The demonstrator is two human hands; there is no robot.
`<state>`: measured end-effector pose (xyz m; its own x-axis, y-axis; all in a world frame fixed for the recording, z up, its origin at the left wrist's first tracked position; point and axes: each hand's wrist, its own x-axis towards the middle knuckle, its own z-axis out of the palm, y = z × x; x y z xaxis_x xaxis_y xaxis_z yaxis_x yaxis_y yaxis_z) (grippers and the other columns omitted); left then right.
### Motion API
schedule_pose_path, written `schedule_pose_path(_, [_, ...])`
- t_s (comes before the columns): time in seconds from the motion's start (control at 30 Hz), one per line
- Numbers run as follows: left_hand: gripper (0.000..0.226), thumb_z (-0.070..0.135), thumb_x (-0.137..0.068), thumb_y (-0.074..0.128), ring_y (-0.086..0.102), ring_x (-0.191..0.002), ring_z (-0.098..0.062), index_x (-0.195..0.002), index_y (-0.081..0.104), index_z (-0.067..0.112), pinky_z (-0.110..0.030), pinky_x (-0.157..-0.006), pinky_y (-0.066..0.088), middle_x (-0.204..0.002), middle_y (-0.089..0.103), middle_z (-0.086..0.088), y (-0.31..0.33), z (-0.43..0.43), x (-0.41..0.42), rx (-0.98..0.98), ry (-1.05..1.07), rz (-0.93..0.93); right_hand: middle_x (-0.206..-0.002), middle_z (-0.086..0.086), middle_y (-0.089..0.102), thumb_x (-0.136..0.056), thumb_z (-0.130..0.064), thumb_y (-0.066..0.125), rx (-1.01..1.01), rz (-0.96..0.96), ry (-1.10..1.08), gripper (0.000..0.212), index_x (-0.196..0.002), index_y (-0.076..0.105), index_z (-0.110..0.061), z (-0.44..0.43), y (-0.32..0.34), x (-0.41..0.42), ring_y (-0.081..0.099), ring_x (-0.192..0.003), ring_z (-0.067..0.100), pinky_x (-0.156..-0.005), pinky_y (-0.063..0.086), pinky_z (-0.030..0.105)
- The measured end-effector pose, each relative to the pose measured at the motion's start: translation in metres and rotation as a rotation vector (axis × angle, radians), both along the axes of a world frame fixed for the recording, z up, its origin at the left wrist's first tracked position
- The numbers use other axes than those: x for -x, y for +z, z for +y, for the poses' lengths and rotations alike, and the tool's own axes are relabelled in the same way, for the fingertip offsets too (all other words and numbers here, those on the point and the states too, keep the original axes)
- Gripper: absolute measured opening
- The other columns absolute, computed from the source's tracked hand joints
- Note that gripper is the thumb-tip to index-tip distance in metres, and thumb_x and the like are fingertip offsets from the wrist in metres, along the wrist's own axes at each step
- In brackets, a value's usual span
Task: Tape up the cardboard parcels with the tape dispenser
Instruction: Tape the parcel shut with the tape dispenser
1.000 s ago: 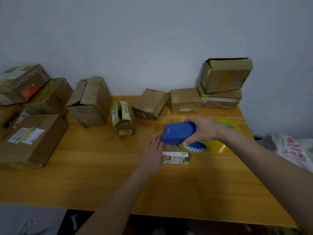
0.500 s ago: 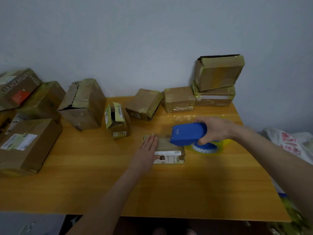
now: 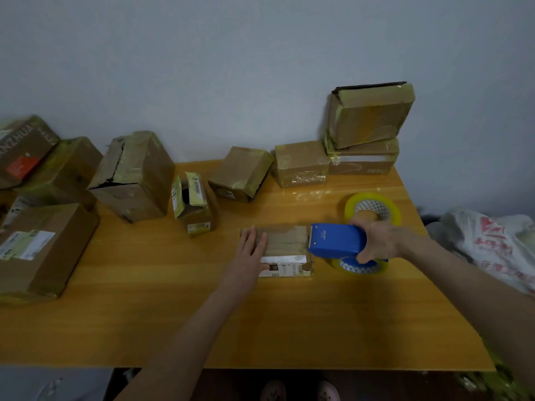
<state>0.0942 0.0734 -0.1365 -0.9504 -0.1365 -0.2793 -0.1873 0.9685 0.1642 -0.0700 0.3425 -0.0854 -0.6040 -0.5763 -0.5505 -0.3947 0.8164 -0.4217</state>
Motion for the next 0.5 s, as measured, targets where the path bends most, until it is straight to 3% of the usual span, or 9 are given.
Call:
schedule_pose_path(0.13, [0.073,0.026,-0.097,0.049,-0.021,-0.144,-0.023,-0.152,0.000,0.021,-0.036,-0.117,-0.001,-0.158,-0.018,-0.007,0.010,-0.012,-0.001,-0.103,-0.024,0.037,-0.101,-0.003,0.059,-0.069,-0.032,0.074,-0.072,0.067,0.065,0.069,-0.128,0.039,-0.033,-0.011,-0.003,-0.004,0.061,-0.091,0.023,-0.078,0.055,0.044])
schedule_pose_path(0.23, [0.072,0.024,-0.095,0.054,-0.015,-0.146,-0.022,-0.152,0.009,0.029,-0.037,-0.118,0.008,-0.160,-0.012,-0.006,0.016,-0.021,-0.004,-0.109,0.012,0.073,-0.101,-0.006,0.059,-0.067,-0.053,0.074,-0.082,0.168,0.096,0.072,-0.127,0.041,-0.032,-0.017,-0.005,-0.012,0.059,-0.088,0.019,-0.070,0.050,0.033])
schedule_pose_path(0.3, [0.077,0.034,-0.096,0.051,-0.015,-0.146,-0.024,-0.151,-0.002,0.033,-0.041,-0.119,0.005,-0.159,-0.014,-0.008,0.017,-0.011,-0.001,0.078,0.002,0.039,-0.103,-0.006,0.060,-0.065,-0.062,0.074,-0.057,0.221,0.093,0.075,-0.125,0.044,-0.029,-0.019,-0.007,-0.016,0.057,-0.090,0.017,-0.072,0.049,0.031])
schedule_pose_path(0.37, [0.082,0.045,-0.095,0.047,-0.016,-0.145,-0.023,-0.147,-0.015,0.034,-0.048,-0.116,-0.008,-0.157,-0.019,-0.002,0.015,0.011,0.004,0.192,-0.073,0.069,-0.107,-0.004,0.061,-0.067,-0.057,0.076,-0.006,0.237,0.091,0.075,-0.128,0.047,-0.025,-0.021,-0.009,-0.018,0.057,-0.094,0.017,-0.075,0.050,0.031])
schedule_pose_path(0.5, [0.075,0.050,-0.098,0.034,-0.020,-0.144,-0.021,-0.141,-0.026,0.034,-0.055,-0.113,-0.007,-0.149,-0.032,0.006,0.000,0.033,0.011,0.157,-0.107,0.047,-0.121,-0.006,0.055,-0.072,-0.043,0.077,0.089,0.159,0.078,0.093,-0.149,0.023,-0.040,-0.019,-0.011,-0.021,0.055,-0.108,0.020,-0.087,0.050,0.037])
